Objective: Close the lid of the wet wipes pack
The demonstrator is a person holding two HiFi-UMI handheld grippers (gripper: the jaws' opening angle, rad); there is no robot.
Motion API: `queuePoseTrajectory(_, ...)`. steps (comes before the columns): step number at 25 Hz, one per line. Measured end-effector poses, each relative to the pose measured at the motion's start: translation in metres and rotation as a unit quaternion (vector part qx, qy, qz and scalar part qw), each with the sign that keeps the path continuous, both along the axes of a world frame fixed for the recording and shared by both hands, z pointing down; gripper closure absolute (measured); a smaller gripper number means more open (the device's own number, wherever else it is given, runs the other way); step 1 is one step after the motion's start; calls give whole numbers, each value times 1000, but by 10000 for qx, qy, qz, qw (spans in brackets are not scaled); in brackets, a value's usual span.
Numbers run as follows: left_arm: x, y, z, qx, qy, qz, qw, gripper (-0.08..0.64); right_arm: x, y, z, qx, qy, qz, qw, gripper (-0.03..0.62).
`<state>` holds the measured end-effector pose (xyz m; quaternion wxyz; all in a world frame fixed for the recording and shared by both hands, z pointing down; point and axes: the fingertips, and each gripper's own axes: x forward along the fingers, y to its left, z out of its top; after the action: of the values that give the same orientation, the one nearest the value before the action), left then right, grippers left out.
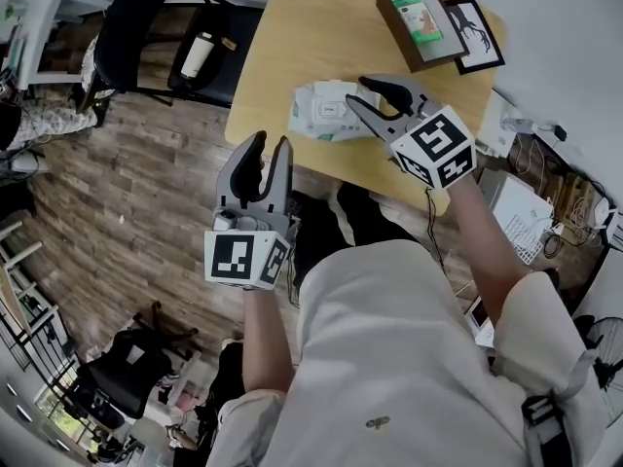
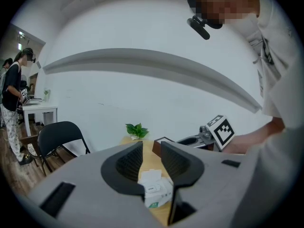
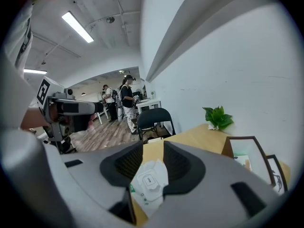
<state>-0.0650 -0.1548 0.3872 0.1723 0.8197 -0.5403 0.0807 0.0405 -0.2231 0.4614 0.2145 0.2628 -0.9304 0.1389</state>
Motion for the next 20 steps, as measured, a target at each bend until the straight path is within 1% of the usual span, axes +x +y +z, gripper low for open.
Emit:
queuePoseTrajectory(3,-2,1,4,-50,9,-63,10000,442,-4,-7,8,24,39,-79,10000,460)
queuePoseTrajectory(14,-7,4,19,-205,-46,-139,9997,442,-17,-17,52,48,507,-497,9975,472)
queuePoseTrajectory(20,-8,7,26,-284,-33,-125,9995,443,-19,-21,70,32,721,-572,9957,489)
